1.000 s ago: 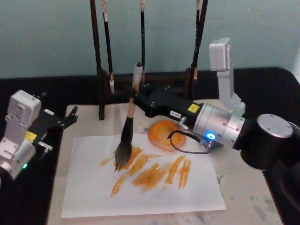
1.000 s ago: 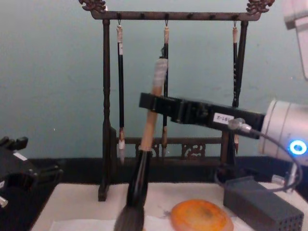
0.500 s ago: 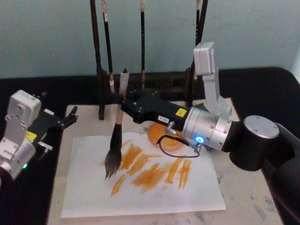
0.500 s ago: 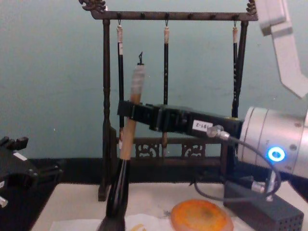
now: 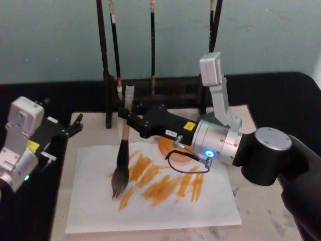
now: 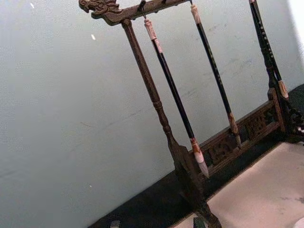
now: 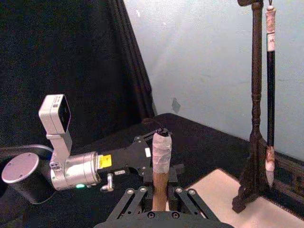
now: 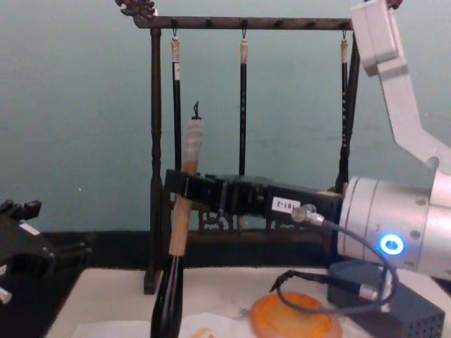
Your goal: Pick up the brush from the inkstone, write on the paper, then place the brush back to its original position.
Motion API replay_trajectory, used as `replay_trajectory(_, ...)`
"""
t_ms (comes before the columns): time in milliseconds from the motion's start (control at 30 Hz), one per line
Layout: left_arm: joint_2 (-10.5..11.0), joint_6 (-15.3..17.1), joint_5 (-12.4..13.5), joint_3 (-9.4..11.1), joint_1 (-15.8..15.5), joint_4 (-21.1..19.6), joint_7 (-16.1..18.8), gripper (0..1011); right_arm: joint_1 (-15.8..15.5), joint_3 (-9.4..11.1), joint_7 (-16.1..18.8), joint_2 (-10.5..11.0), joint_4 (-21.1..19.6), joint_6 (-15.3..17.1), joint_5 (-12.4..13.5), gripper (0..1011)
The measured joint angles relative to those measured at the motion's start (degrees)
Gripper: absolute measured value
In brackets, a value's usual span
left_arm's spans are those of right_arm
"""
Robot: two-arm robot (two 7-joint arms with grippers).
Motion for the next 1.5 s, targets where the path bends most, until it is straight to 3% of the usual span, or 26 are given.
replay_trajectory(567,0.00,0.00,0.00,0.00,0.00,0.00,0.00,1001,-0.25,0.03,-0.54,-0.03,0.52,-0.01,-1.10,175)
replay_trajectory(1500,0.00,0.00,0.00,0.00,0.00,0.00,0.00,1001,-0.64,2.09,-1.80,0.29,0.78,-1.20,-2.76,175)
